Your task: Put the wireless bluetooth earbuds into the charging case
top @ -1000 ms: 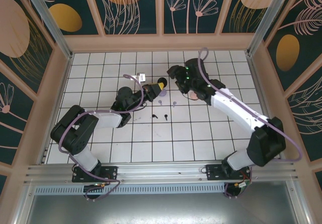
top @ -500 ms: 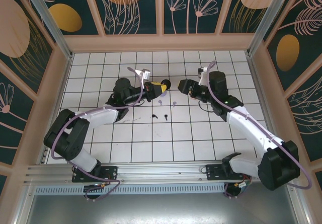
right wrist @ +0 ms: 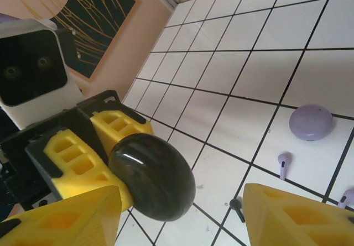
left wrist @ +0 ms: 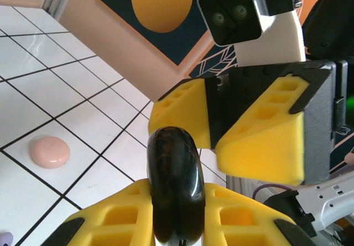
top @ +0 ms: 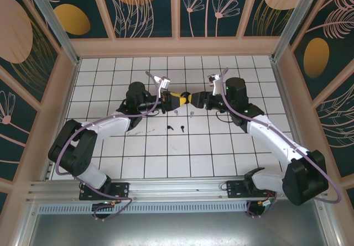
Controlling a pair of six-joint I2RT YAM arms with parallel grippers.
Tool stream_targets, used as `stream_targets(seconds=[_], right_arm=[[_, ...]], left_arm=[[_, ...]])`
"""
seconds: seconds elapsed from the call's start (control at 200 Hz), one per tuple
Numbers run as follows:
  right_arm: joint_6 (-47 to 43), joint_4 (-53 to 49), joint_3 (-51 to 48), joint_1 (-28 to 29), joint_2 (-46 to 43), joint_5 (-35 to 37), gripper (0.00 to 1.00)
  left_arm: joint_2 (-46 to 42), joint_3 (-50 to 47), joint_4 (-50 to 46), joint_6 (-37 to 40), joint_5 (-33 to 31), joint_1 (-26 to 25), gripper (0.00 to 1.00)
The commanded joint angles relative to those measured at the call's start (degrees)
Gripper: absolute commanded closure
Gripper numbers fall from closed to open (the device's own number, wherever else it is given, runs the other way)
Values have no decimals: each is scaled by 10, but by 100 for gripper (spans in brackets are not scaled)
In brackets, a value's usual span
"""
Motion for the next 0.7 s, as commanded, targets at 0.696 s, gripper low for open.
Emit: stream_targets(seconds=[0.696], right_arm=[[24,61,-4,-31,47,48,52]], left_arm=[[-26,9,11,2,31,1,100]])
